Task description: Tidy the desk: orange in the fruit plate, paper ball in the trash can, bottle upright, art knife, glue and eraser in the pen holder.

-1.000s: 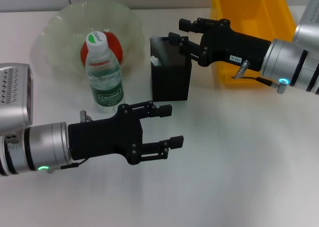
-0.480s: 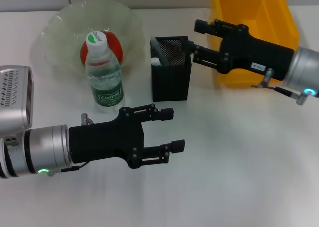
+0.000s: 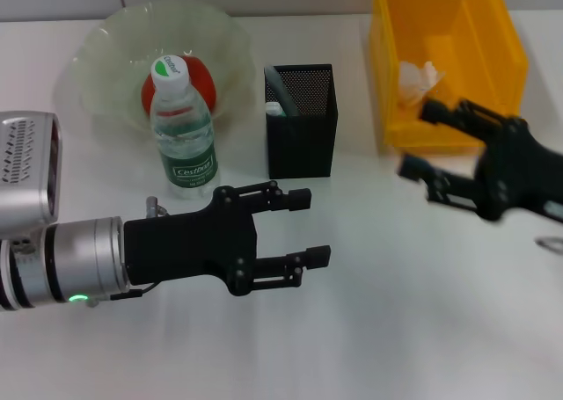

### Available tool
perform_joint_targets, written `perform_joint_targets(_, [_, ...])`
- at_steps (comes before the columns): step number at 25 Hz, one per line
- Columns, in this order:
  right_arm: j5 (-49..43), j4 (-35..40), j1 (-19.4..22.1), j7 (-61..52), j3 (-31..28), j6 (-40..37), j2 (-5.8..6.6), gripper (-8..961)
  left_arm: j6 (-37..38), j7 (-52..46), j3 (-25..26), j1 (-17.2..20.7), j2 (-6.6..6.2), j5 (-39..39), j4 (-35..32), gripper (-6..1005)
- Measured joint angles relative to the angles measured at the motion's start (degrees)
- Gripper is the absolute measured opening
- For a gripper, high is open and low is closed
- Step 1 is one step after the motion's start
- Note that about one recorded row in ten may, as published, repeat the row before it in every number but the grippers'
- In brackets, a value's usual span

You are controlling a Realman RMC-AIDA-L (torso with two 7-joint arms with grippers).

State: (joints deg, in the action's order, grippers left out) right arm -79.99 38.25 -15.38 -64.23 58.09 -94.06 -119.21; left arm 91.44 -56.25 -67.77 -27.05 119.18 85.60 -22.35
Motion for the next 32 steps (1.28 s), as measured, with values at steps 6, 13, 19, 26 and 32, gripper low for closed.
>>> perform_joint_targets(6, [-8.7, -3.3, 4.4, 9.6, -1.5, -8.4, -0.09, 801, 1.1, 0.0, -1.2, -0.3, 0.0, 0.0, -0.1, 722])
perform_joint_targets(13, [-11.2, -8.0, 2.4, 10.9, -1.0, -6.7, -0.07, 800, 3.2, -0.1, -1.7, 1.3, -0.54, 0.0, -0.5, 722])
perform_joint_targets(19, [-11.3, -14.3, -2.2, 15.4, -0.7, -4.6, -0.21, 800, 3.9, -0.4, -0.9, 4.2, -0.85, 0.3, -2.6, 722])
perform_joint_targets(26, [-11.8, -17.9, -5.5, 17.8, -0.5, -2.8, -0.4, 801, 3.8, -0.5, -0.9, 5.3, -0.88, 0.3, -2.7, 722])
perform_joint_targets(32, [-11.9, -19.2, -6.5, 17.9, -0.5, -2.7, -0.41, 801, 3.7, -0.4, -0.9, 5.7, -0.88, 0.2, -2.7, 722])
